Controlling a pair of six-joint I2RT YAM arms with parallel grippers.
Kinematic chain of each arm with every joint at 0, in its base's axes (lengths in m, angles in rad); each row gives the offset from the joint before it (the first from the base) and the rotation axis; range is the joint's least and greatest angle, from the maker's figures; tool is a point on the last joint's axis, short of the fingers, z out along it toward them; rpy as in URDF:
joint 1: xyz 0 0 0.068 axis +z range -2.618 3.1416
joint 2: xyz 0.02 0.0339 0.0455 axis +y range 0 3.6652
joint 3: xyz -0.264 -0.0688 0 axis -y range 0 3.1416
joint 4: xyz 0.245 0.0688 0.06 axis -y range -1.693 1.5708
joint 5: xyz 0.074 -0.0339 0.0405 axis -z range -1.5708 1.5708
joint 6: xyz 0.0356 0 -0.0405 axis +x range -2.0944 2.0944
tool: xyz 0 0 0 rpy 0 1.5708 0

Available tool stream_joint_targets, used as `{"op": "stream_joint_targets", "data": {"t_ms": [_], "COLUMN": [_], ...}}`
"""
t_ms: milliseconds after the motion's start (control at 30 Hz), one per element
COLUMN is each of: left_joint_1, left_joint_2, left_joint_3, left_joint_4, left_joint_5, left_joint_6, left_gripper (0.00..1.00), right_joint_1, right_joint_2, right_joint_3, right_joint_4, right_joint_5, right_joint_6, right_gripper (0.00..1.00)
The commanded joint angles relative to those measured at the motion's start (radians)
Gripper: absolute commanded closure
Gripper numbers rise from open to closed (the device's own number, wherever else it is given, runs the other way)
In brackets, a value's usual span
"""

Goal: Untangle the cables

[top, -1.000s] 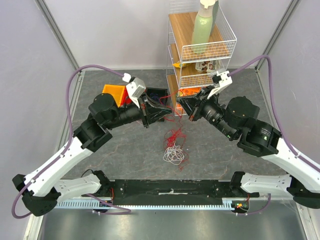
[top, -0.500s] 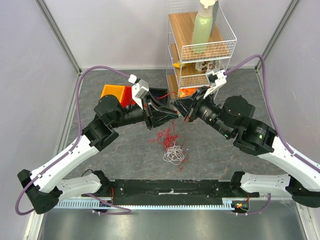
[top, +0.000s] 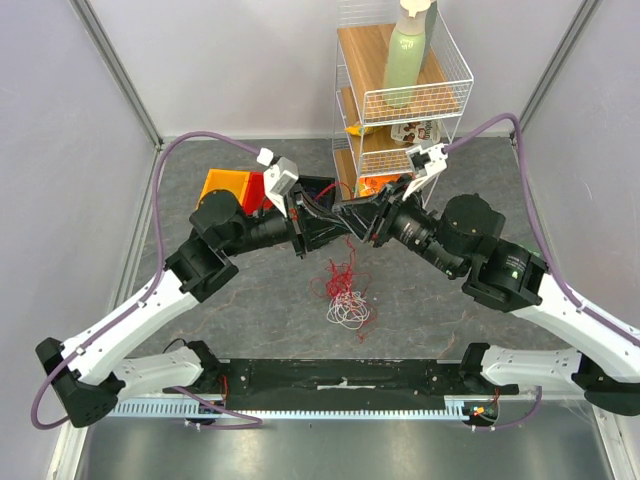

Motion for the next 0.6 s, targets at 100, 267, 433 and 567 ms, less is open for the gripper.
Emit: {"op": "stream_joint_targets", "data": {"t_ms": [100, 267, 433, 567], "left_joint_1": [0.0, 0.0, 0.0, 0.0], "left_joint_2": [-0.092, -0.078, -0.009, 0.045], "left_joint_3": [0.113, 0.274, 0.502, 0.639], "left_joint_4": [-0.17, -0.301, -0.405, -0.448], "left_joint_5": [-0.15, -0.204, -0.201, -0.166], "left_joint_6": [0.061, 0.067, 0.092, 0.081], "left_gripper": [0.98, 0.98, 0.98, 0.98], "right_joint_1": [0.003, 0.0, 0.0, -0.002], "right_joint_2": [-0.133, -0.254, -0.255, -0.2], "right_joint_3": [-0.116, -0.313, -0.548, -0.772], "right_joint_4": [-0.04, -0.059, 0.098, 0.482], "right_joint_5": [0.237, 0.282, 0.042, -0.189], "right_joint_6": [-0.145, -0.169, -0.223, -0.277], "right_gripper": [0.27, 0.15, 0.11, 0.04]}}
